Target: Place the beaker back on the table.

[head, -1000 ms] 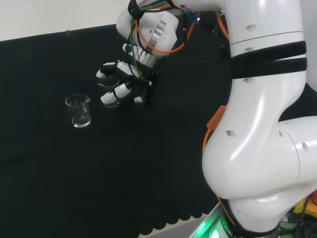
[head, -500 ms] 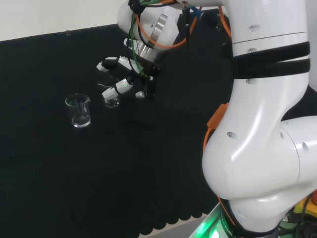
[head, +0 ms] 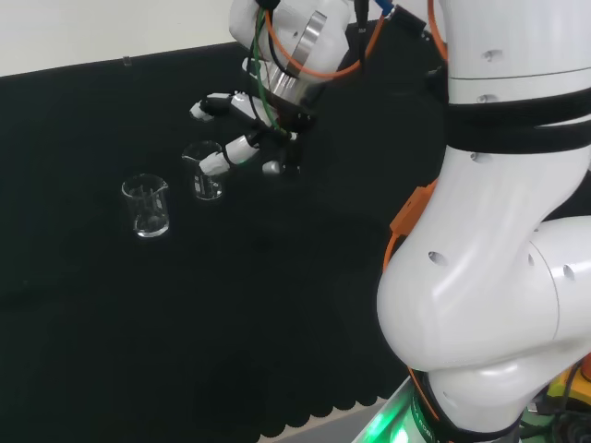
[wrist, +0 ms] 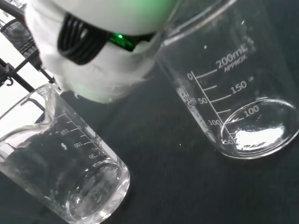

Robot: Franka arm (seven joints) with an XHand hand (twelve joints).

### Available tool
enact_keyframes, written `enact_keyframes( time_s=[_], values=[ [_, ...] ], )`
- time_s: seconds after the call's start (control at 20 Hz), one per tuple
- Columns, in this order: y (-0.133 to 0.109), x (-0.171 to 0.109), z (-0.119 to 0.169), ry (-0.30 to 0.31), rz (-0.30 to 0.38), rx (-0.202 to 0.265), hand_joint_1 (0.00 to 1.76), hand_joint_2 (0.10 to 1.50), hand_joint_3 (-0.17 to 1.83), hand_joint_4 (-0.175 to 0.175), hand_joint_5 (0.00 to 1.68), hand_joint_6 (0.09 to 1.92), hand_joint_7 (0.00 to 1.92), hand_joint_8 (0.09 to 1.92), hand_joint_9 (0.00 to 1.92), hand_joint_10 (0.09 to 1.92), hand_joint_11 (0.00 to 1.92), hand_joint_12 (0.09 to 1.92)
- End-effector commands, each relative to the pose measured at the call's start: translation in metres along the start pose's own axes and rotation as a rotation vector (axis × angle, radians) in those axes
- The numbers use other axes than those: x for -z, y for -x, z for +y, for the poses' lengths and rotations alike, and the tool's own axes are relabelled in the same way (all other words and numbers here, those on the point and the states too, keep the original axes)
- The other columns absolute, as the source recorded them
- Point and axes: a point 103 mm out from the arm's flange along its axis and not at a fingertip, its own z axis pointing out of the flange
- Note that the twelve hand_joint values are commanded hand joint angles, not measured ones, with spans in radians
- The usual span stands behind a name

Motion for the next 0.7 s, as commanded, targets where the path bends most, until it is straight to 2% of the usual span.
enact_keyframes(
  time_s=[0.05, 0.3, 0.7],
  values=[
    [-0.002, 0.034, -0.034, 0.057, -0.037, -0.056, 1.02, 0.50, 0.67, -0.063, 0.42, 0.50, 0.40, 0.63, 0.35, 0.67, 0.00, 1.18],
    [-0.005, 0.057, -0.067, 0.080, -0.051, -0.098, 1.03, 0.50, 0.67, -0.064, 0.42, 0.48, 0.40, 0.63, 0.36, 0.67, 0.00, 1.20],
    [-0.008, 0.072, -0.106, 0.113, -0.051, -0.144, 1.03, 0.50, 0.67, -0.065, 0.43, 0.47, 0.40, 0.63, 0.36, 0.67, 0.00, 1.23]
  ],
)
